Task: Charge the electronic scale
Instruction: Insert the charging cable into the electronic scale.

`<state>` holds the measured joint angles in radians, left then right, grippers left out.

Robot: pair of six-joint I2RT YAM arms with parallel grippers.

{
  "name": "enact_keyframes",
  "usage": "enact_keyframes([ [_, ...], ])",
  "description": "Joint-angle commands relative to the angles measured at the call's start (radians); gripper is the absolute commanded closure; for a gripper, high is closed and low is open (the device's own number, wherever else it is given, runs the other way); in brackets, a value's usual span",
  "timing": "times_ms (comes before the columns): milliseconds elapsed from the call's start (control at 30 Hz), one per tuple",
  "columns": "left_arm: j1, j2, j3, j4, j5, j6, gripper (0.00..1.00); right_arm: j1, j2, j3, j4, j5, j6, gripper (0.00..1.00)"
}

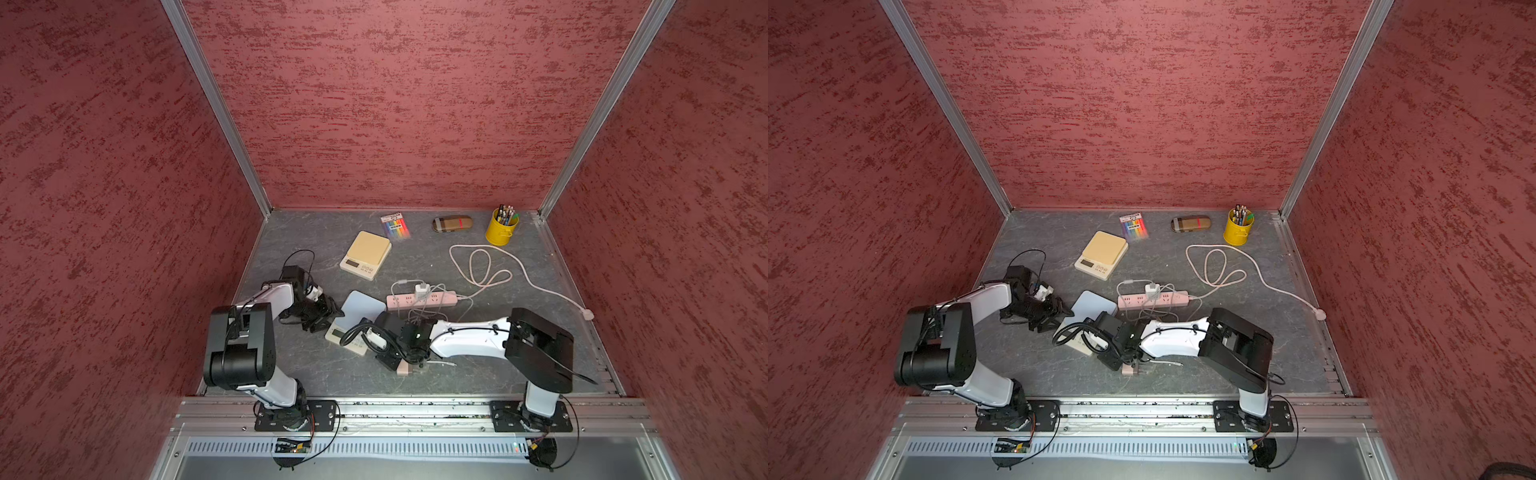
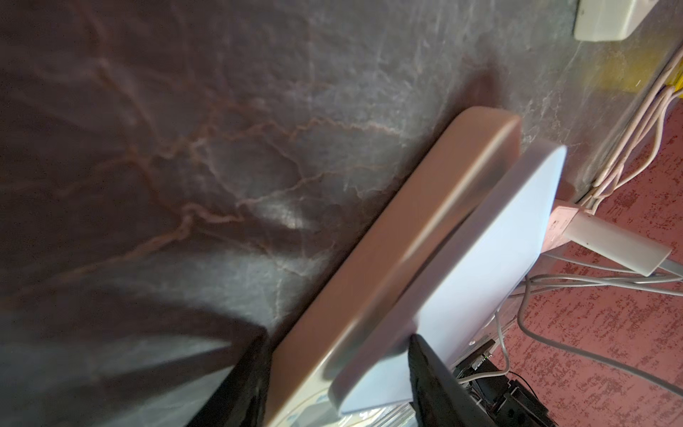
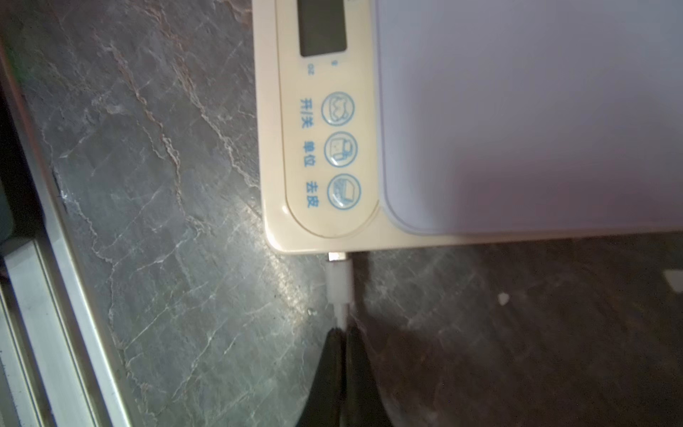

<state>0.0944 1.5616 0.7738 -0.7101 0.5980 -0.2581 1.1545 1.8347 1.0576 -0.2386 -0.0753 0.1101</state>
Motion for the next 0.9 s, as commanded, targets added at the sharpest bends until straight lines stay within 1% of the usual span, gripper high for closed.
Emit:
enact_keyframes([
  [0,-0.023,-0.007,-0.029,-0.031,-0.032,-0.046,0.43,-0.006,0.004,0.044,0.104,0.045,0.086,1.0],
  [267,-0.043,0.005,-0.033,-0.028,-0.018,-0.05,0.44,-0.019,0.019,0.125,0.059,0.024,0.088,1.0],
  [467,-0.055,-0.008,-0.058,0.004,0.018,-0.087,0.47,-0.022,0.038,0.171,0.043,-0.001,0.12,1.0],
  [600,-0.066,-0.025,-0.072,0.017,0.013,-0.109,0.49,-0.032,0.047,0.181,0.021,0.0,0.148,1.0],
  [867,-0.107,-0.098,-0.123,0.045,-0.024,-0.212,0.53,-0.045,0.043,0.168,0.04,0.001,0.169,1.0],
])
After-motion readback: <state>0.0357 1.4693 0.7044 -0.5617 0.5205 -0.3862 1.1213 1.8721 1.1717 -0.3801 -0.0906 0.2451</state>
